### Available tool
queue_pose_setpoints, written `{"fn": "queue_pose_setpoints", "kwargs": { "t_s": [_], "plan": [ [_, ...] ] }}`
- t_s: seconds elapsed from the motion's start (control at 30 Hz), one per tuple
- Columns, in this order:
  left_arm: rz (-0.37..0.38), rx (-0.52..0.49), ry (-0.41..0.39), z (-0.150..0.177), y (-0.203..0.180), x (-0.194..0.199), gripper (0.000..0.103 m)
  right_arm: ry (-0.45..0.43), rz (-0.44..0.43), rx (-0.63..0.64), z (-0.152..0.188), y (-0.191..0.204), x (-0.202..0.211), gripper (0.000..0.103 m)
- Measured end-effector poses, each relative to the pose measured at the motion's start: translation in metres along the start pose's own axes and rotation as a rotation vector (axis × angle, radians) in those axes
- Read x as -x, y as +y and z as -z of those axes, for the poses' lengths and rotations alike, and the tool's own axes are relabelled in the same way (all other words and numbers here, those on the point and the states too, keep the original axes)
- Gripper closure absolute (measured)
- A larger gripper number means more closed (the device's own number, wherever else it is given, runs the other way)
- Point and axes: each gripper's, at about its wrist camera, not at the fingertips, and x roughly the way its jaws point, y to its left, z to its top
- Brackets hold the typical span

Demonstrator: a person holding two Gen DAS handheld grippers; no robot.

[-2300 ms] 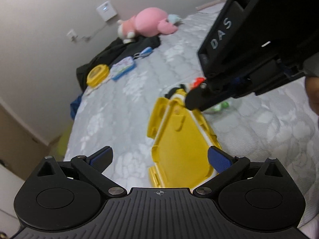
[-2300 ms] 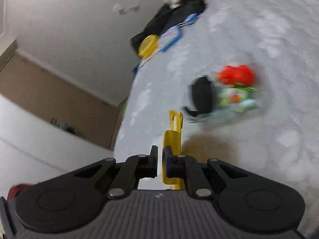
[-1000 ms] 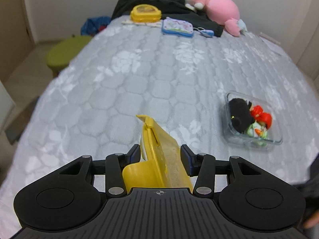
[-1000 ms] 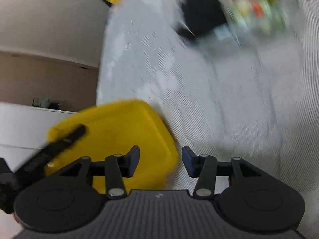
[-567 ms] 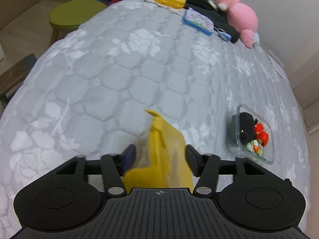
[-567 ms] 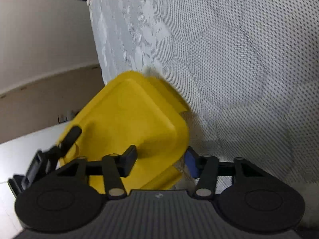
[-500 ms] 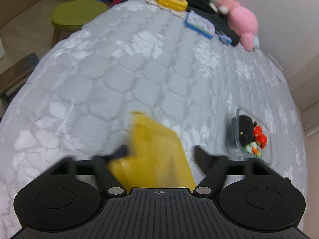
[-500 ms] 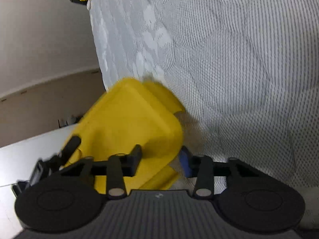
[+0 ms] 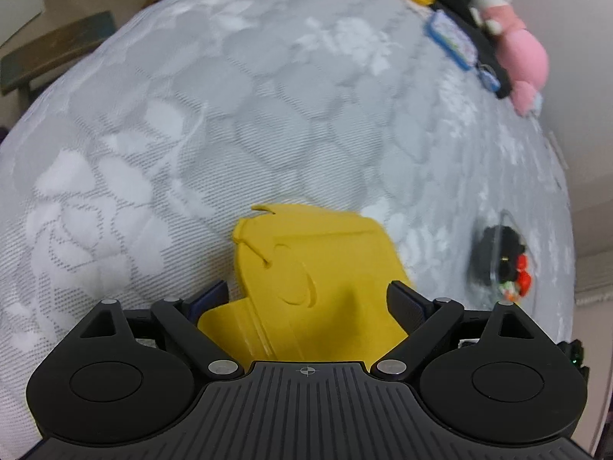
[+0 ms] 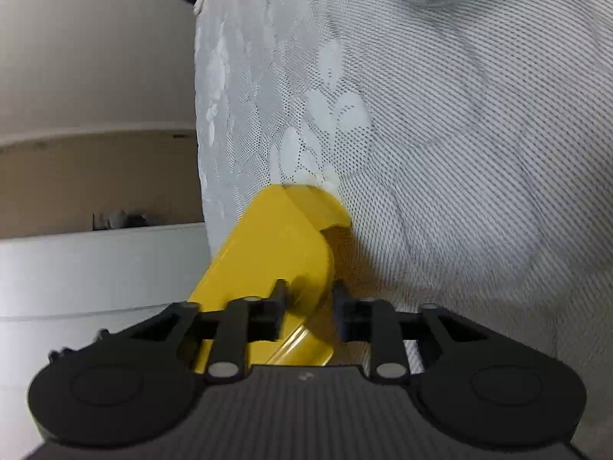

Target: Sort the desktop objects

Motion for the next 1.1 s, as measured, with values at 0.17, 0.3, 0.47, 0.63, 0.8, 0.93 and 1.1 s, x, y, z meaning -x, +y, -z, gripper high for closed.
{"fn": "queue_pose_setpoints", "kwargs": {
  "t_s": [0.17, 0.3, 0.47, 0.63, 0.8, 0.93, 1.1],
  "plan": [
    [-0.003, 0.003, -0.010, -0.002, 0.008, -0.002, 0.025, -0.013, -0.003, 0.026, -0.007, 0.009, -0.007, 0.076],
    [0.063, -0.029, -0.063, -0.009, -0.008, 0.020, 0.027, -0.108, 0.008, 0.234, 0.003, 0.055, 0.023, 0.076],
    [0.157, -0.173, -0.159, -0.020, -0.074, 0.045, 0.027, -0.261, -0.083, 0.356, -0.002, 0.085, 0.088, 0.077],
    [0.223, -0.347, -0.179, -0.025, -0.183, 0.006, 0.026, -0.529, -0.044, 0.384, -0.018, 0.067, 0.175, 0.079],
    [0.251, -0.511, -0.194, -0.026, -0.291, -0.059, 0.027, -0.731, 0.095, 0.208, -0.048, 0.013, 0.219, 0.085],
    [0.120, -0.570, -0.248, -0.008, -0.329, -0.090, 0.025, -0.760, 0.132, 0.174, -0.056, -0.016, 0.225, 0.085],
    [0.050, -0.327, -0.257, 0.028, -0.283, -0.070, 0.012, -0.777, 0.176, 0.212, -0.060, -0.024, 0.227, 0.082]
  ]
}}
